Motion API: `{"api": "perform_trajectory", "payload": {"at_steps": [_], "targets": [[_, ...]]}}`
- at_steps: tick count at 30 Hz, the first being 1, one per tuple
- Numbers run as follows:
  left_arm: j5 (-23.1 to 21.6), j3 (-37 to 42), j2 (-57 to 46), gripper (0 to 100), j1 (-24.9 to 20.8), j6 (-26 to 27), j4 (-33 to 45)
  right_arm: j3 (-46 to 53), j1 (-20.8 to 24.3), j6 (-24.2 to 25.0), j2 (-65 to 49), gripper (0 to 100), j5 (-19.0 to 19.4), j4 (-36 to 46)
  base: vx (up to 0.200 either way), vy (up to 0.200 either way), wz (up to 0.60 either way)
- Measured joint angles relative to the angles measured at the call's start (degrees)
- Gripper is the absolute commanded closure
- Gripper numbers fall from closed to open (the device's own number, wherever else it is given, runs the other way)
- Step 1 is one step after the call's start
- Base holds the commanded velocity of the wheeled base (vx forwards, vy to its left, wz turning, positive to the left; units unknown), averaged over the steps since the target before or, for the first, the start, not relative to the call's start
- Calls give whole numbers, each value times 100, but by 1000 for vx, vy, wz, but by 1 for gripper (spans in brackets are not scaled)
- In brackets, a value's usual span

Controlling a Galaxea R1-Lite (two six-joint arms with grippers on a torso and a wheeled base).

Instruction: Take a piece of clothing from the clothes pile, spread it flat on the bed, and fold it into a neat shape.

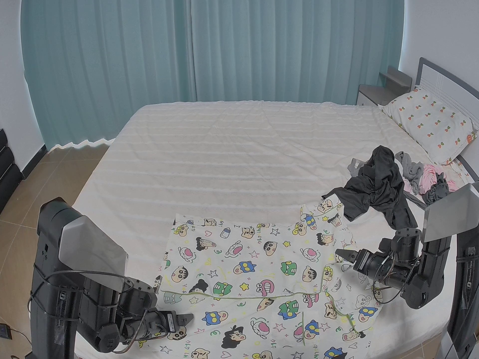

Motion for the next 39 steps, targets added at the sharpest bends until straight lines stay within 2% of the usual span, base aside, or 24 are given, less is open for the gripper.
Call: {"api": "perform_trajectory", "payload": {"at_steps": [8,12,19,25,29,39], "targets": [[566,-184,-101,0,-66,-1329,63,0,18,-5,12,0,-5,0,0,0,0],[926,-222,-184,0,-57,-1563,74,0,22,-7,20,0,-13,0,0,0,0],[1201,-232,-210,0,2,-1585,165,0,33,-2,20,0,-62,0,0,0,0],[1253,-254,-187,0,-79,-1048,794,0,35,-2,20,0,-65,2,0,0,0],[1373,-379,-184,0,-226,-868,1029,0,38,-5,20,0,-62,0,0,0,0],[1429,-482,-258,0,-553,-727,1065,0,29,-10,20,0,-62,2,0,0,0]]}}
